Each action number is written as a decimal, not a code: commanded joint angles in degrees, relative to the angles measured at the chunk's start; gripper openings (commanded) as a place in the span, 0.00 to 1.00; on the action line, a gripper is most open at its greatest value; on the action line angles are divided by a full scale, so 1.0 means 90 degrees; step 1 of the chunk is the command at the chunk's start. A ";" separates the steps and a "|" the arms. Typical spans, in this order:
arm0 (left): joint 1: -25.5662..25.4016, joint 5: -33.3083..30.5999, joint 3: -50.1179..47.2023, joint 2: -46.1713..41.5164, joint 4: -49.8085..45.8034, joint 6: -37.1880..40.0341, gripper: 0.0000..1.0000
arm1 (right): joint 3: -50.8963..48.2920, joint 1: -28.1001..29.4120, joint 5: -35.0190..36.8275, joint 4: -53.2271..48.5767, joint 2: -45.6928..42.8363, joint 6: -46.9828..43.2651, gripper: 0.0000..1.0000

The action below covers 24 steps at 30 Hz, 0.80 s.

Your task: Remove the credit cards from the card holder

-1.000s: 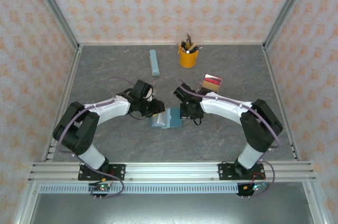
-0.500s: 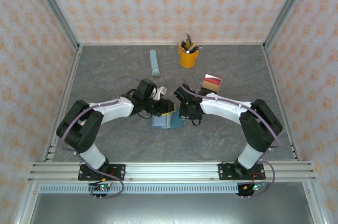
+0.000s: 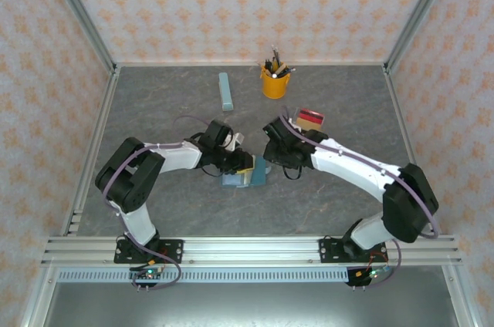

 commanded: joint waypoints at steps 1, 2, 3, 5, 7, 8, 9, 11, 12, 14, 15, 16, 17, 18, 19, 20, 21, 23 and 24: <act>-0.0019 -0.0179 0.0296 0.0195 -0.0323 0.0243 0.30 | -0.0194 -0.0029 -0.0058 0.0278 -0.0137 -0.0038 0.42; -0.0015 -0.0162 0.0351 0.0245 -0.0371 0.0253 0.33 | -0.0205 -0.0029 -0.0218 0.0396 -0.0105 -0.0079 0.43; -0.0021 -0.0133 0.0401 0.0276 -0.0378 0.0239 0.35 | -0.0196 -0.0031 -0.0349 0.0471 -0.0061 -0.0117 0.43; -0.0014 -0.0051 0.0475 0.0364 -0.0332 0.0154 0.39 | -0.0176 -0.0030 -0.0525 0.0608 0.0050 -0.0130 0.43; -0.0019 0.0067 0.0517 0.0427 -0.0224 0.0035 0.43 | -0.0180 -0.0032 -0.0615 0.0702 0.0104 -0.0123 0.43; -0.0014 0.0087 0.0507 0.0453 -0.0149 -0.0038 0.45 | -0.0195 -0.0032 -0.0671 0.0746 0.0125 -0.0146 0.43; -0.0020 0.0078 0.0483 0.0475 -0.0074 -0.0108 0.45 | -0.0204 -0.0029 -0.0723 0.0773 0.0139 -0.0173 0.42; -0.0016 0.0059 0.0423 0.0512 0.0097 -0.0235 0.46 | -0.0233 -0.0038 -0.0809 0.0830 0.0160 -0.0237 0.42; -0.0019 0.0030 0.0404 0.0534 0.0160 -0.0292 0.48 | -0.0244 -0.0039 -0.0906 0.0868 0.0187 -0.0293 0.42; -0.0015 -0.0009 0.0334 0.0580 0.0331 -0.0437 0.52 | -0.0232 -0.0039 -0.1123 0.0899 0.0283 -0.0461 0.40; -0.0019 -0.0042 0.0303 0.0600 0.0384 -0.0490 0.53 | -0.0234 -0.0039 -0.1248 0.0925 0.0335 -0.0519 0.38; -0.0019 -0.0069 0.0273 0.0623 0.0451 -0.0563 0.53 | -0.0264 -0.0039 -0.1410 0.1005 0.0386 -0.0580 0.36; -0.0014 -0.0074 0.0227 0.0643 0.0529 -0.0634 0.53 | -0.0321 -0.0042 -0.1585 0.1123 0.0430 -0.0615 0.34; -0.0020 -0.0103 0.0193 0.0653 0.0592 -0.0679 0.53 | -0.0370 -0.0039 -0.1688 0.1209 0.0469 -0.0636 0.32; -0.0016 -0.0163 0.0154 0.0662 0.0609 -0.0744 0.52 | -0.0439 -0.0040 -0.1761 0.1297 0.0514 -0.0637 0.30; -0.0019 -0.0247 0.0119 0.0661 0.0614 -0.0788 0.50 | -0.0495 -0.0039 -0.1855 0.1392 0.0581 -0.0655 0.27; -0.0026 -0.0281 0.0085 0.0663 0.0659 -0.0841 0.48 | -0.0557 -0.0039 -0.1944 0.1481 0.0627 -0.0675 0.25; -0.0030 -0.0372 0.0002 0.0646 0.0717 -0.0931 0.42 | -0.0669 -0.0044 -0.2064 0.1643 0.0751 -0.0703 0.21; -0.0028 -0.0400 -0.0015 0.0642 0.0717 -0.0954 0.39 | -0.0692 -0.0039 -0.2062 0.1662 0.0818 -0.0710 0.20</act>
